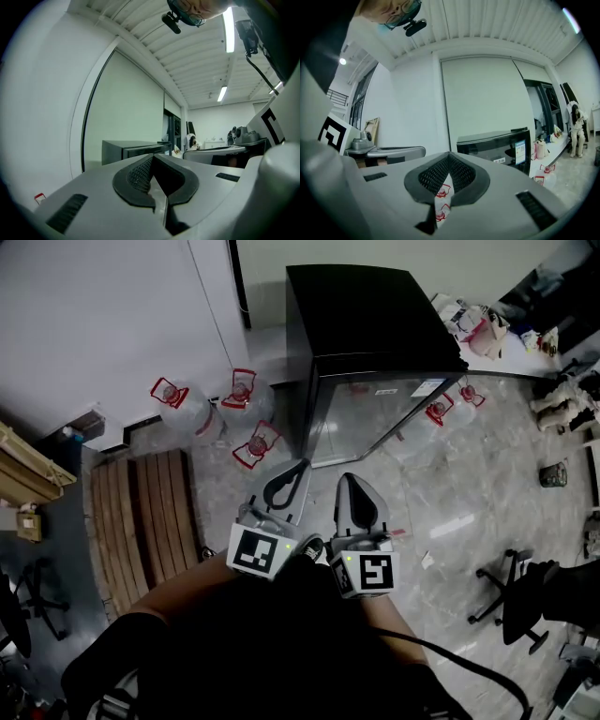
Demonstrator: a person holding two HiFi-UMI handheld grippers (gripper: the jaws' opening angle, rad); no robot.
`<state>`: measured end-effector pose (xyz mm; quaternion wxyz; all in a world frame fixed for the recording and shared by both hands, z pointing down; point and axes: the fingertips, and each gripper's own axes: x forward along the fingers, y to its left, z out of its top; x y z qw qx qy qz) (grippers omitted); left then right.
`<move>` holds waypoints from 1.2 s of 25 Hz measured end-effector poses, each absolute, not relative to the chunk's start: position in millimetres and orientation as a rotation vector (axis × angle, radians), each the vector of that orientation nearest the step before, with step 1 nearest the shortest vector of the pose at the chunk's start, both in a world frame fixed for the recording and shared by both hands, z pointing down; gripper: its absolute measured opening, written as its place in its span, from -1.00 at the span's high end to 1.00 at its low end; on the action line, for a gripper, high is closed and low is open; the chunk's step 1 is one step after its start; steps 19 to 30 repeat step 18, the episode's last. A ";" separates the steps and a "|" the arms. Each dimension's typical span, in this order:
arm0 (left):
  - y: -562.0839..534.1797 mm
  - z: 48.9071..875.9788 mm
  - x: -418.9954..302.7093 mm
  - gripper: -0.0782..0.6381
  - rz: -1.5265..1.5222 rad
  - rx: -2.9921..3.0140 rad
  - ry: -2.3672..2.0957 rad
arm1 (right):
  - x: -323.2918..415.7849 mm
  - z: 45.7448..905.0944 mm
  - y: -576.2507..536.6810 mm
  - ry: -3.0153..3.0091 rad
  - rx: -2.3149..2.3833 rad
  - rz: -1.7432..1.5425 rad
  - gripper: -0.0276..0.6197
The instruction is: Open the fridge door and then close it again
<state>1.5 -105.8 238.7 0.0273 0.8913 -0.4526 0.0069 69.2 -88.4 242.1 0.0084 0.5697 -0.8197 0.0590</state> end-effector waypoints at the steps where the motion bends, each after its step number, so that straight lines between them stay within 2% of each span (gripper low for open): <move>1: -104.2 233.2 0.9 0.76 0.015 2.754 -1.399 | 68.0 235.4 -87.2 -2.566 1.776 0.162 0.87; 15: -94.4 197.8 12.3 0.76 -0.027 2.788 -1.389 | 68.0 182.5 -71.2 -2.620 1.811 0.003 0.87; 30: -94.9 195.8 14.6 0.76 -0.029 2.787 -1.385 | 69.5 179.8 -70.2 -2.610 1.813 -0.023 0.87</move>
